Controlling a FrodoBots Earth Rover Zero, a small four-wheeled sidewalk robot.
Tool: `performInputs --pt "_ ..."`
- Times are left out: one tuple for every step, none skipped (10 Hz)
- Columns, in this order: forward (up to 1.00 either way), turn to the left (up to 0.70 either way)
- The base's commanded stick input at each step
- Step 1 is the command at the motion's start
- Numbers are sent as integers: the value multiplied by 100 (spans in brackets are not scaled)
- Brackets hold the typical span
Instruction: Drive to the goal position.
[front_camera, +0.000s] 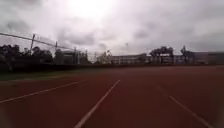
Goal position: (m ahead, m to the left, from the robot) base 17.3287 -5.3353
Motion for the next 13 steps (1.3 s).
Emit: performInputs --pt "50 0" --pt "50 0" --pt "50 0" --pt "50 0" --pt "50 0" --pt "50 0" --pt "50 0" --pt "50 0" --pt "50 0" --pt "50 0" --pt "50 0" --pt "50 0" --pt "50 0"
